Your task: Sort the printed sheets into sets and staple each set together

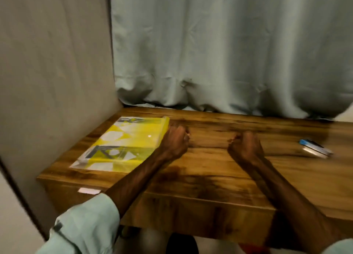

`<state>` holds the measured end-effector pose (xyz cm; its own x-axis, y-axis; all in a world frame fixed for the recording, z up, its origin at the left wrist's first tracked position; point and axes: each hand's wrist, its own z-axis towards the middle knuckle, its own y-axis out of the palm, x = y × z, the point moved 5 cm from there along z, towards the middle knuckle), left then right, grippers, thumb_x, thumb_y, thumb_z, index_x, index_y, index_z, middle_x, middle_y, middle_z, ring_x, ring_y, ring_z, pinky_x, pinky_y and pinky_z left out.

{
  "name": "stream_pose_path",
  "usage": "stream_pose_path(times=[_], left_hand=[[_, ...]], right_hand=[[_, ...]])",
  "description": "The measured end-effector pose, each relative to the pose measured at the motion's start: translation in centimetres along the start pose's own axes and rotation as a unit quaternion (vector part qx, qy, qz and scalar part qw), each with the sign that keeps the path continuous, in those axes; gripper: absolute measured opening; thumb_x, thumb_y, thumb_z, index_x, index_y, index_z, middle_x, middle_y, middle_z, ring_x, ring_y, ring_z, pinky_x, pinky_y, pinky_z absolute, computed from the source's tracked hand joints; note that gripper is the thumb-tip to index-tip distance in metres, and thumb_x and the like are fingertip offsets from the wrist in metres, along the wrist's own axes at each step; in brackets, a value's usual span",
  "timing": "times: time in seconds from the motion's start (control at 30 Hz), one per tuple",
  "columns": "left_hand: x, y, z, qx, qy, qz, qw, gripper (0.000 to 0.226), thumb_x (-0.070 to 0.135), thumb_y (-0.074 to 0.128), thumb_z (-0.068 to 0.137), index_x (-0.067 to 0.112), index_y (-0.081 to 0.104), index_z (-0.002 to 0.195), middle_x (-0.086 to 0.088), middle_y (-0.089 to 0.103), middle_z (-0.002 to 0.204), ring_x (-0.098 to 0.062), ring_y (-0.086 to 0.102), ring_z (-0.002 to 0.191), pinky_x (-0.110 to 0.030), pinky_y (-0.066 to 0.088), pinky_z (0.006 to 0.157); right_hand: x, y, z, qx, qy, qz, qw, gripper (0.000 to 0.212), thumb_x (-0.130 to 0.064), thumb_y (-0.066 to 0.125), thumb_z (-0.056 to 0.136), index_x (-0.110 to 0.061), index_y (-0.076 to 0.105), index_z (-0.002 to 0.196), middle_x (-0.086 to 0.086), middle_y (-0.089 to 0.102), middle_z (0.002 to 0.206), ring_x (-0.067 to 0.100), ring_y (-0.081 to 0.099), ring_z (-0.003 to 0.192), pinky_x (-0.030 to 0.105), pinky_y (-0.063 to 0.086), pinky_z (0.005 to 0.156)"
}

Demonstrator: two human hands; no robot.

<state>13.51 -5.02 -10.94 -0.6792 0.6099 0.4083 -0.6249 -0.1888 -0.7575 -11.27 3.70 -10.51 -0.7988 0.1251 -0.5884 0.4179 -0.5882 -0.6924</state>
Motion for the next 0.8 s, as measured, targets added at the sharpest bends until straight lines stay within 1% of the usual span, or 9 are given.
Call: stream_pose_path(times=[0.1, 0.17, 0.23, 0.3, 0.33, 0.4, 0.53, 0.63, 0.8], left_hand=[[5.6, 4.3, 3.0, -0.113, 0.015, -0.034, 0.993, 0.011, 0.023, 0.06, 0.086, 0.023, 0.071, 0.086, 0.004, 0.074, 0.084, -0.014, 0.069, 0.083, -0.035, 0.058, 0.076], [8.8, 6.7, 3.8, -0.166, 0.04, -0.032, 0.985, 0.008, 0.024, 0.063, 0.087, 0.022, 0.07, 0.089, 0.002, 0.073, 0.092, -0.016, 0.067, 0.089, -0.037, 0.058, 0.08], [12.0, 10.0, 4.4, -0.207, 0.083, -0.007, 0.975, 0.012, 0.028, 0.064, 0.091, 0.016, 0.065, 0.091, -0.005, 0.07, 0.102, -0.023, 0.063, 0.1, -0.035, 0.052, 0.083], [14.8, 12.9, 4.9, -0.235, 0.119, 0.024, 0.964, 0.019, 0.032, 0.058, 0.096, 0.014, 0.062, 0.096, -0.014, 0.068, 0.111, -0.032, 0.06, 0.107, -0.038, 0.05, 0.087], [16.0, 14.0, 5.3, -0.237, 0.13, 0.045, 0.962, 0.023, 0.033, 0.055, 0.098, 0.012, 0.063, 0.1, -0.017, 0.068, 0.114, -0.036, 0.06, 0.11, -0.041, 0.051, 0.09], [16.9, 14.8, 5.8, -0.221, 0.141, 0.085, 0.961, 0.03, 0.034, 0.052, 0.101, 0.009, 0.065, 0.109, -0.019, 0.067, 0.12, -0.038, 0.058, 0.115, -0.043, 0.049, 0.092], [17.2, 15.6, 6.1, -0.208, 0.162, 0.142, 0.954, 0.034, 0.04, 0.047, 0.104, 0.015, 0.065, 0.118, -0.018, 0.064, 0.125, -0.036, 0.055, 0.119, -0.041, 0.046, 0.094], [17.3, 15.5, 6.1, -0.216, 0.168, 0.156, 0.949, 0.034, 0.042, 0.046, 0.104, 0.018, 0.065, 0.118, -0.016, 0.065, 0.124, -0.036, 0.056, 0.119, -0.04, 0.046, 0.094], [17.2, 15.2, 6.6, -0.215, 0.183, 0.158, 0.946, 0.034, 0.046, 0.047, 0.102, 0.022, 0.066, 0.117, -0.011, 0.067, 0.119, -0.033, 0.057, 0.115, -0.039, 0.046, 0.092]], right_hand=[[7.1, -4.6, 2.3, 0.006, 0.024, -0.047, 0.999, 0.01, -0.014, 0.076, 0.074, -0.017, 0.071, 0.066, -0.002, 0.063, 0.063, 0.023, 0.065, 0.068, 0.025, 0.043, 0.063], [11.1, -5.9, 3.0, 0.0, 0.03, -0.08, 0.996, 0.009, -0.026, 0.078, 0.076, -0.02, 0.072, 0.073, 0.002, 0.068, 0.073, 0.025, 0.068, 0.077, 0.028, 0.047, 0.065], [14.9, -7.6, 3.4, 0.031, 0.048, -0.102, 0.993, 0.019, -0.043, 0.071, 0.083, -0.024, 0.069, 0.084, 0.007, 0.068, 0.089, 0.031, 0.064, 0.094, 0.038, 0.053, 0.08], [17.2, -9.9, 3.5, 0.084, 0.061, -0.144, 0.984, 0.024, -0.04, 0.07, 0.088, -0.019, 0.069, 0.098, 0.015, 0.064, 0.107, 0.038, 0.054, 0.11, 0.045, 0.046, 0.096], [18.0, -11.1, 3.7, 0.096, 0.077, -0.172, 0.978, 0.026, -0.037, 0.069, 0.089, -0.015, 0.068, 0.105, 0.019, 0.061, 0.116, 0.039, 0.05, 0.115, 0.047, 0.042, 0.1], [18.9, -11.9, 4.6, 0.069, 0.115, -0.209, 0.969, 0.033, -0.033, 0.067, 0.091, -0.011, 0.065, 0.115, 0.022, 0.054, 0.128, 0.04, 0.046, 0.12, 0.05, 0.044, 0.102], [21.2, -11.2, 5.8, 0.01, 0.156, -0.187, 0.97, 0.04, -0.026, 0.06, 0.096, -0.009, 0.056, 0.132, 0.022, 0.051, 0.135, 0.04, 0.046, 0.125, 0.051, 0.042, 0.104], [21.3, -10.5, 6.6, 0.014, 0.153, -0.181, 0.971, 0.032, -0.024, 0.057, 0.098, -0.012, 0.056, 0.128, 0.018, 0.057, 0.131, 0.037, 0.051, 0.122, 0.052, 0.041, 0.103], [19.7, -10.0, 6.5, 0.01, 0.095, -0.246, 0.965, 0.026, -0.023, 0.062, 0.096, -0.014, 0.061, 0.119, 0.016, 0.061, 0.125, 0.036, 0.056, 0.118, 0.049, 0.046, 0.099]])
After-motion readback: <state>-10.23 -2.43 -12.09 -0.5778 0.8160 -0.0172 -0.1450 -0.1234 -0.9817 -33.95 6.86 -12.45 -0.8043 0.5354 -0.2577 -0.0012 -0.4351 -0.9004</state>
